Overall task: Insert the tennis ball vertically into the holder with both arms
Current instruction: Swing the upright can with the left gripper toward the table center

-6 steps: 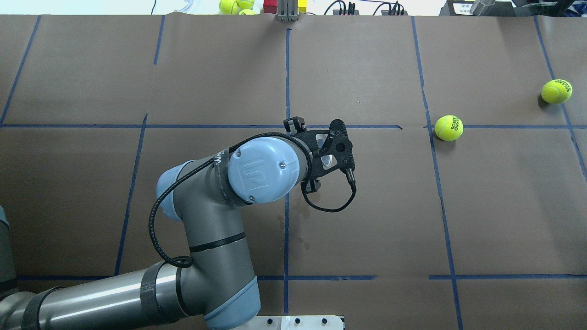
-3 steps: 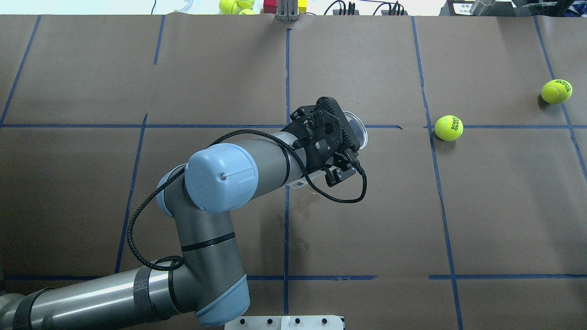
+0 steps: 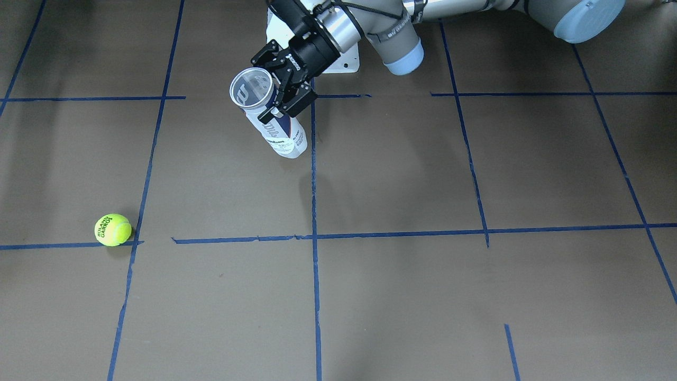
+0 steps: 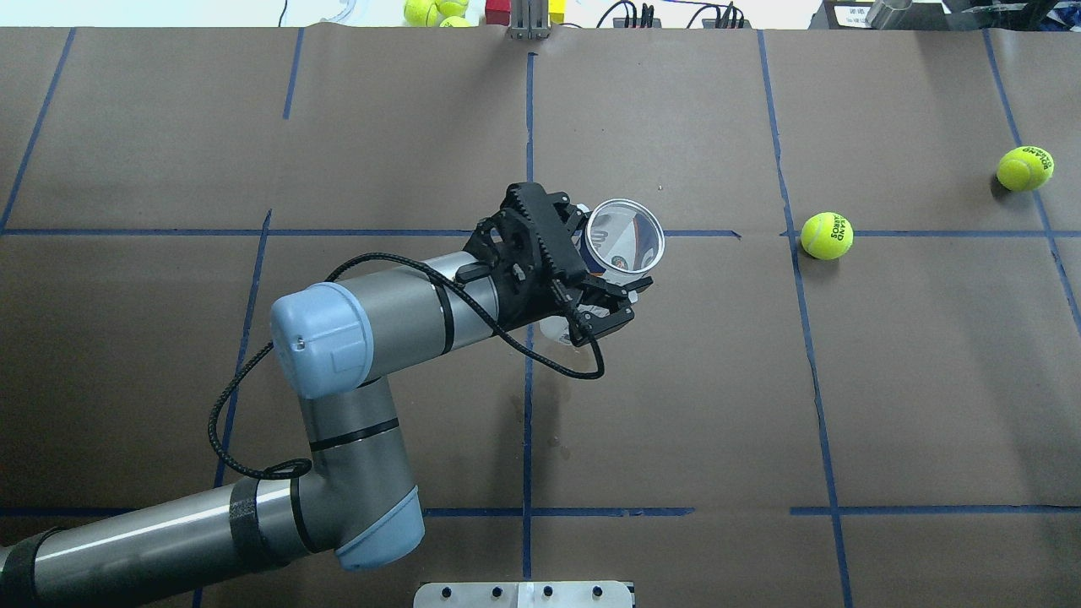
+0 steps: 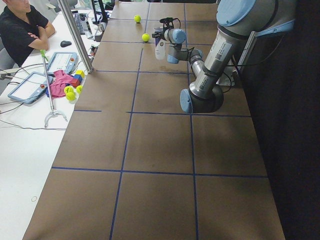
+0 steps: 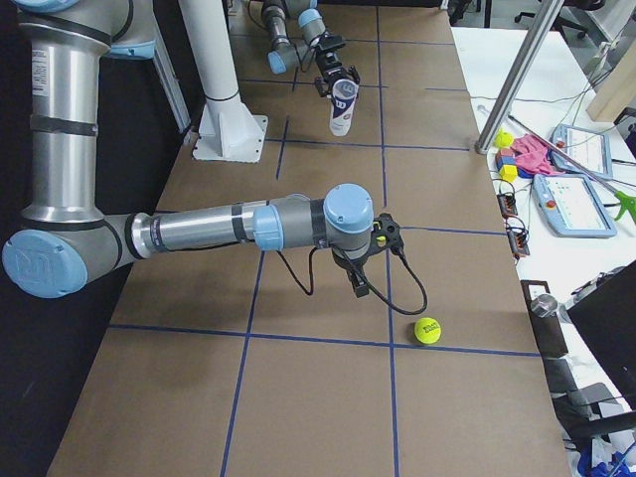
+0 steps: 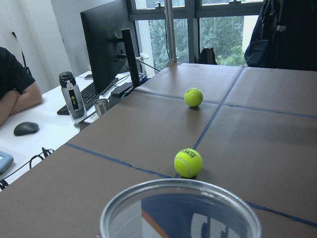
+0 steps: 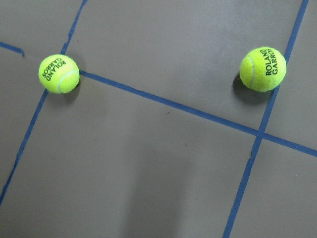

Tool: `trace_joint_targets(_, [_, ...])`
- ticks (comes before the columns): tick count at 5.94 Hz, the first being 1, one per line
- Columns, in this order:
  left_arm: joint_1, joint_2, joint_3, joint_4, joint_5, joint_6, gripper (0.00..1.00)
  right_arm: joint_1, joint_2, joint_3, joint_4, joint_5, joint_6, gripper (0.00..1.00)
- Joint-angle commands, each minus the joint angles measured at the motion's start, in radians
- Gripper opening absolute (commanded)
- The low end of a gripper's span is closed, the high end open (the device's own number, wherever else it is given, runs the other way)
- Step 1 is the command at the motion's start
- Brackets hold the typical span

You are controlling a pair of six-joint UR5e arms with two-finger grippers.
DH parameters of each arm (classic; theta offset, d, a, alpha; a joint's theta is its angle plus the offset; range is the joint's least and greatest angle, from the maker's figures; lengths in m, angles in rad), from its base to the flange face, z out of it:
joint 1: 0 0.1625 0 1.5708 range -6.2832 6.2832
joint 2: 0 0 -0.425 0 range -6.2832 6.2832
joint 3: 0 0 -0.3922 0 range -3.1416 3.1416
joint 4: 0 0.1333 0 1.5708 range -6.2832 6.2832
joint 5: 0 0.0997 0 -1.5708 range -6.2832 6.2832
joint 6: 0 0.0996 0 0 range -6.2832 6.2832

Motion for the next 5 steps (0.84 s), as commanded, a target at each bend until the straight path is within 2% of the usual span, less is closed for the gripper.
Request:
trace_joint_targets(1, [-0.007, 0.010, 0.190, -0.330, -0.007, -0.003, 0.77, -0.041, 0.002, -0.009, 0.111, -0.017, 0.161, 1.00])
trace_joint_targets(2, [-0.008, 0.011, 0.276, -0.433, -0.007, -0.003, 0.77, -0.060, 0.022, -0.018, 0.110, -0.025, 0.166, 1.00])
trace_joint_targets(3, [-0.020, 0.013, 0.280, -0.447, -0.010, -0.003, 0.78, -0.080, 0.069, -0.049, 0.110, -0.043, 0.228, 1.00])
trace_joint_targets(5, [-0.028, 0.042, 0.277, -0.447, -0.014, 0.003, 0.80, -0.193, 0.157, -0.101, 0.112, -0.101, 0.339, 0.99])
